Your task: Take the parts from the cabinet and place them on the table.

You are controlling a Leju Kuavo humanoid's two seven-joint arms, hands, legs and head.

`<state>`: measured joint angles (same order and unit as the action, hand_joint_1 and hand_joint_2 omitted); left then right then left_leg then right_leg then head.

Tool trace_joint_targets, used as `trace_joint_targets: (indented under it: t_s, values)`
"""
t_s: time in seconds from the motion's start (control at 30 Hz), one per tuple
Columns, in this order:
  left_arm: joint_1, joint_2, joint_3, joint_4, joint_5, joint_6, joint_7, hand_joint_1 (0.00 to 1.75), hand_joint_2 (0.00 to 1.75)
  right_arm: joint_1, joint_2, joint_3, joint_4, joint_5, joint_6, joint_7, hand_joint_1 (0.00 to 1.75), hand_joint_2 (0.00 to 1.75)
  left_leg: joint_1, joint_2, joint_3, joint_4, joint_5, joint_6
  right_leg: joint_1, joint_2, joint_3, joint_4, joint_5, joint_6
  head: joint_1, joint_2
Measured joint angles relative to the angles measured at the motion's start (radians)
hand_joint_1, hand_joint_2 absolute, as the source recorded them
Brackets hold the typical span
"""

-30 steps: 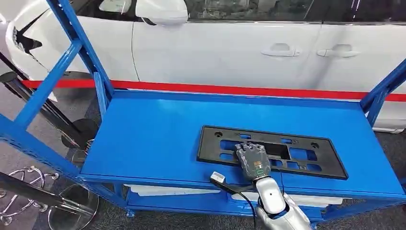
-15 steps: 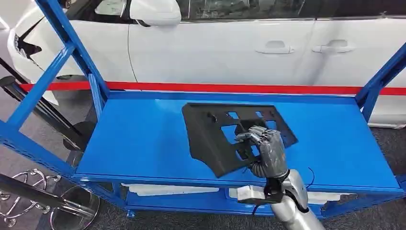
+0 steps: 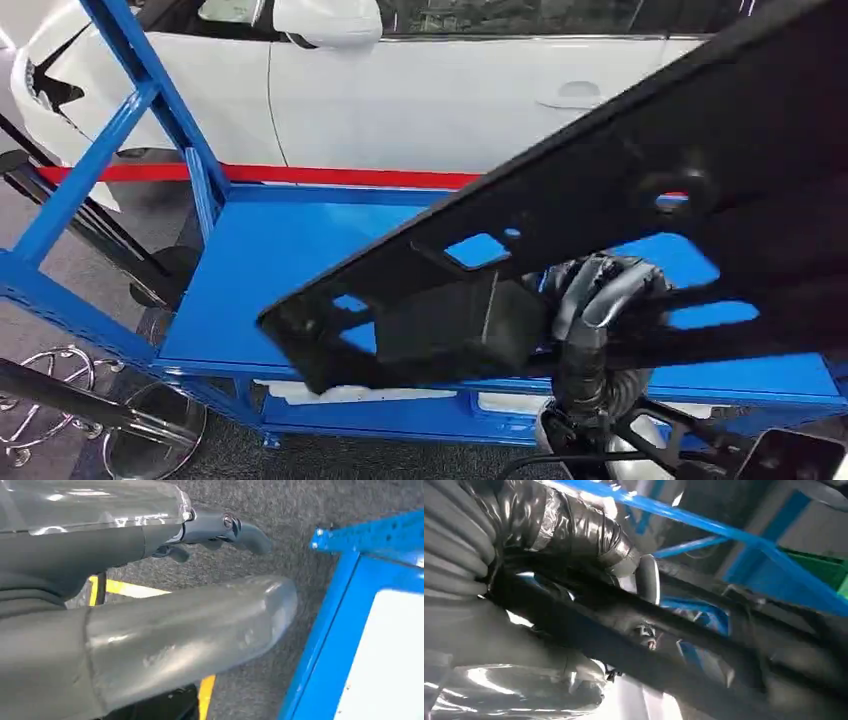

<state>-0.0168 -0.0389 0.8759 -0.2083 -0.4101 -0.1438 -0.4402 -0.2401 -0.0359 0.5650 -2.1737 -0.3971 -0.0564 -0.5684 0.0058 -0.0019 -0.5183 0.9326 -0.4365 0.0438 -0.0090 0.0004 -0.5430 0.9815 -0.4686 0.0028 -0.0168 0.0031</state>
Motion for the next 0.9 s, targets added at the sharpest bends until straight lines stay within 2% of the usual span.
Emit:
trace_joint_targets:
  t_s: [0.03, 0.07, 0.1, 0.13, 0.17, 0.2, 0.23, 0.3, 0.33, 0.37, 0.47, 0.5, 0.53, 0.57, 0.6, 0.73, 0.8, 0.83, 0.87, 0.9]
  values:
    - [-0.001, -0.002, 0.000, 0.000, 0.000, 0.000, -0.001, 0.00, 0.00, -0.003, 0.003, 0.000, -0.008, -0.007, 0.011, 0.000, 1.66, 1.75, -0.003, 0.000, 0.000, -0.003, 0.001, 0.004, 0.002, 0.001, -0.015, 0.035, -0.027, 0.002, 0.000, 0.000]
    - [-0.002, -0.002, 0.001, 0.000, 0.002, 0.000, 0.000, 0.00, 0.00, -0.006, 0.005, 0.000, -0.013, -0.035, 0.036, 0.017, 1.66, 1.75, -0.004, 0.001, -0.002, 0.000, 0.000, 0.008, 0.001, 0.001, -0.046, 0.102, -0.068, 0.002, 0.000, 0.000]
    - [-0.002, -0.003, 0.003, 0.000, 0.005, 0.004, 0.002, 0.00, 0.00, -0.006, 0.005, -0.001, -0.012, -0.105, 0.082, 0.062, 1.66, 1.75, -0.005, 0.002, -0.002, 0.001, -0.001, 0.010, 0.000, 0.001, -0.089, 0.195, -0.113, 0.005, 0.000, 0.000]
    - [-0.002, -0.004, 0.006, 0.000, 0.010, 0.006, 0.004, 0.00, 0.00, -0.003, 0.005, -0.004, -0.005, -0.173, 0.124, 0.113, 1.66, 1.75, -0.006, 0.003, -0.002, 0.001, -0.001, 0.011, -0.001, 0.001, -0.128, 0.276, -0.143, 0.008, 0.000, 0.000]
    - [-0.002, -0.005, 0.011, 0.000, 0.012, 0.011, 0.009, 0.00, 0.00, -0.003, 0.003, -0.010, 0.015, -0.219, 0.171, 0.160, 1.66, 1.75, -0.006, 0.004, -0.002, 0.002, 0.000, 0.009, -0.002, 0.001, -0.151, 0.320, -0.148, 0.011, 0.000, 0.000]
    - [-0.003, -0.006, 0.019, 0.000, 0.015, 0.015, 0.020, 0.00, 0.00, -0.002, -0.003, -0.019, 0.046, -0.237, 0.222, 0.191, 1.66, 1.75, -0.006, 0.004, -0.002, 0.005, 0.000, 0.009, -0.004, 0.000, -0.149, 0.311, -0.128, 0.014, 0.000, 0.000]
    - [-0.004, -0.008, 0.024, 0.000, 0.018, 0.015, 0.031, 0.00, 0.00, 0.002, -0.012, -0.025, 0.077, -0.230, 0.270, 0.197, 1.66, 1.75, -0.005, 0.004, -0.003, 0.009, -0.001, 0.008, -0.008, 0.000, -0.124, 0.259, -0.091, 0.015, 0.000, 0.000]
    - [-0.004, -0.013, 0.033, 0.000, 0.023, 0.017, 0.043, 0.00, 0.00, 0.013, -0.035, -0.031, 0.129, -0.213, 0.340, 0.195, 1.66, 1.75, -0.003, -0.002, -0.002, 0.017, -0.006, 0.002, -0.013, 0.000, -0.030, 0.072, 0.002, 0.015, 0.000, 0.000]
    - [-0.004, -0.013, 0.037, 0.000, 0.024, 0.018, 0.046, 0.00, 0.00, 0.015, -0.042, -0.032, 0.147, -0.209, 0.350, 0.195, 1.66, 1.75, -0.006, -0.004, -0.005, 0.020, -0.009, -0.003, -0.013, 0.000, -0.006, 0.012, 0.008, 0.012, 0.000, 0.000]
    - [-0.005, -0.013, 0.042, 0.000, 0.024, 0.019, 0.050, 0.00, 0.00, 0.017, -0.045, -0.033, 0.162, -0.207, 0.354, 0.195, 1.66, 1.75, -0.011, -0.005, -0.010, 0.030, -0.010, -0.007, -0.011, 0.001, -0.002, -0.002, 0.012, 0.009, 0.000, 0.000]
    - [-0.006, -0.015, 0.049, 0.000, 0.024, 0.053, 0.107, 0.00, 0.00, 0.021, -0.069, -0.037, 0.191, -0.109, 0.368, 0.202, 1.66, 1.75, -0.009, -0.004, -0.017, 0.029, -0.004, -0.022, -0.006, 0.005, -0.014, 0.008, 0.017, -0.005, 0.000, 0.000]
    - [-0.006, -0.016, 0.054, 0.000, 0.024, 0.063, 0.132, 0.00, 0.00, 0.025, -0.078, -0.037, 0.198, -0.059, 0.370, 0.188, 1.66, 1.75, -0.007, -0.003, -0.022, 0.037, -0.015, -0.028, -0.013, 0.001, -0.017, 0.002, 0.023, -0.016, 0.000, 0.000]
    - [-0.007, -0.019, 0.057, 0.000, 0.023, 0.072, 0.155, 0.00, 0.00, 0.033, -0.085, -0.037, 0.207, -0.020, 0.370, 0.173, 1.66, 1.75, -0.004, -0.003, -0.033, 0.064, -0.048, -0.035, -0.013, 0.000, -0.021, 0.002, 0.027, -0.021, 0.000, 0.000]
    - [-0.007, -0.021, 0.061, 0.000, 0.023, 0.086, 0.183, 0.00, 0.00, 0.043, -0.093, -0.036, 0.212, 0.017, 0.365, 0.146, 1.66, 1.75, -0.002, -0.002, -0.057, 0.128, -0.098, -0.041, -0.013, -0.002, -0.027, 0.002, 0.030, -0.026, 0.000, 0.000]
    - [-0.007, -0.022, 0.065, 0.000, 0.023, 0.094, 0.197, 0.00, 0.00, 0.048, -0.096, -0.036, 0.214, 0.034, 0.359, 0.133, 1.66, 1.75, 0.001, -0.002, -0.077, 0.177, -0.128, -0.044, -0.013, -0.003, -0.031, 0.003, 0.032, -0.028, 0.000, 0.000]
    - [-0.007, -0.022, 0.065, 0.000, 0.023, 0.094, 0.197, 0.00, 0.00, 0.048, -0.096, -0.036, 0.214, 0.034, 0.359, 0.133, 1.66, 1.75, 0.001, -0.002, -0.077, 0.177, -0.128, -0.044, -0.013, -0.003, -0.031, 0.003, 0.032, -0.028, 0.000, 0.000]
    - [-0.008, -0.022, 0.066, 0.000, 0.023, 0.097, 0.201, 0.00, 0.00, 0.049, -0.097, -0.036, 0.215, 0.044, 0.354, 0.125, 1.66, 1.75, 0.001, -0.002, -0.083, 0.193, -0.137, -0.045, -0.012, -0.003, -0.033, 0.004, 0.033, -0.028, 0.000, 0.000]
    - [-0.008, -0.030, 0.073, 0.001, 0.020, 0.141, 0.262, 0.00, 0.00, 0.062, -0.109, -0.038, 0.216, 0.112, 0.327, 0.082, 1.66, 1.75, 0.004, -0.002, -0.134, 0.340, -0.206, -0.052, -0.011, -0.005, -0.048, 0.006, 0.042, -0.027, 0.000, 0.000]
    - [-0.008, -0.032, 0.074, 0.001, 0.018, 0.156, 0.283, 0.00, 0.00, 0.065, -0.112, -0.039, 0.214, 0.126, 0.321, 0.073, 1.66, 1.75, 0.005, -0.002, -0.136, 0.358, -0.208, -0.052, -0.012, -0.005, -0.052, 0.007, 0.044, -0.027, 0.000, 0.000]
    - [-0.008, -0.045, 0.075, 0.002, 0.001, 0.192, 0.331, 0.00, 0.00, 0.072, -0.130, -0.048, 0.200, 0.162, 0.299, 0.060, 1.66, 1.75, 0.006, -0.002, -0.048, 0.229, -0.139, -0.044, -0.012, -0.004, -0.066, 0.013, 0.054, -0.022, 0.000, 0.000]
